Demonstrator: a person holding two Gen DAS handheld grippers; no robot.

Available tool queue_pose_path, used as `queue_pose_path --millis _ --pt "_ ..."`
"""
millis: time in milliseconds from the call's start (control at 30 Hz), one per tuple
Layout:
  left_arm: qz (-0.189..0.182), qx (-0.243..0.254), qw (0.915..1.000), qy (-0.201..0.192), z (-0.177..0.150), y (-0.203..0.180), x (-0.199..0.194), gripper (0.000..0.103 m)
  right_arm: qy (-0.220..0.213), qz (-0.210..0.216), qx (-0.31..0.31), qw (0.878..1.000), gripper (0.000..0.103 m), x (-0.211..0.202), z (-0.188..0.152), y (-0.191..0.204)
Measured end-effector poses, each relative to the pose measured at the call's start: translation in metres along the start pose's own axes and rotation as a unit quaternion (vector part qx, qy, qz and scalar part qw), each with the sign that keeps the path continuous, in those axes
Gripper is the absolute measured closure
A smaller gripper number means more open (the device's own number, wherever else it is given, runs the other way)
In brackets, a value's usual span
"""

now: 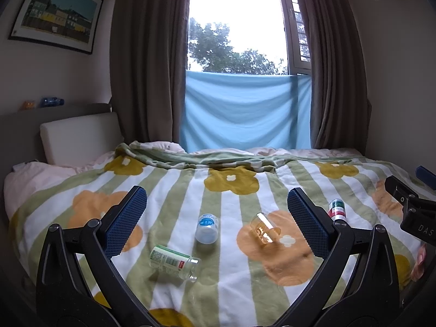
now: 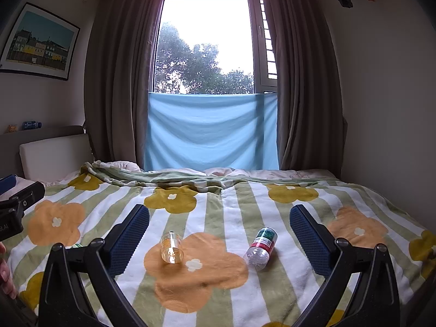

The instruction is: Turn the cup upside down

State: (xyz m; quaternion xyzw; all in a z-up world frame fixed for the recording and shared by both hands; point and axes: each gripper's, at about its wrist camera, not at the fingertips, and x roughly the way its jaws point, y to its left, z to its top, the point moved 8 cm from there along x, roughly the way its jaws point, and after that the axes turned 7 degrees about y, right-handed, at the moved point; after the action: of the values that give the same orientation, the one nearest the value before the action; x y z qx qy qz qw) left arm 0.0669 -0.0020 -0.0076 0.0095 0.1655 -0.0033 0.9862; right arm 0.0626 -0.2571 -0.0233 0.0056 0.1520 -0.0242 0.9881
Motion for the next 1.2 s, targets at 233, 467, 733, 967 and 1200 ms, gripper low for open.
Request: queue_pose_path --millis 233,467,733,967,1200 --pt "-0.001 -0.001 1.0000 0.000 -0.0010 0.0011 0.0009 0.000 0.000 0.001 0.000 1.000 0.000 -0.0004 -0.0004 0.0009" --pt "-0.002 -0.002 1.0000 0.002 -0.0020 0.0015 0.0024 0.000 0.001 0.002 0.000 1.000 0.000 0.0002 -0.0005 0.0024" --pt "-0.002 -0.002 1.0000 0.003 -0.0034 0.0010 0.0036 0.000 0.001 0.003 0.001 1.000 0.000 0.0003 -0.0014 0.0029" --pt "-0.002 -0.002 1.0000 0.004 -0.0045 0.0002 0.0040 0.000 0.001 0.003 0.001 1.000 0.000 0.0019 -0.0031 0.0038" --pt "-0.003 -0.003 1.0000 0.006 -0.0080 -0.0019 0.0050 0.000 0.001 0.003 0.000 1.000 0.000 0.0020 -0.0038 0.0040"
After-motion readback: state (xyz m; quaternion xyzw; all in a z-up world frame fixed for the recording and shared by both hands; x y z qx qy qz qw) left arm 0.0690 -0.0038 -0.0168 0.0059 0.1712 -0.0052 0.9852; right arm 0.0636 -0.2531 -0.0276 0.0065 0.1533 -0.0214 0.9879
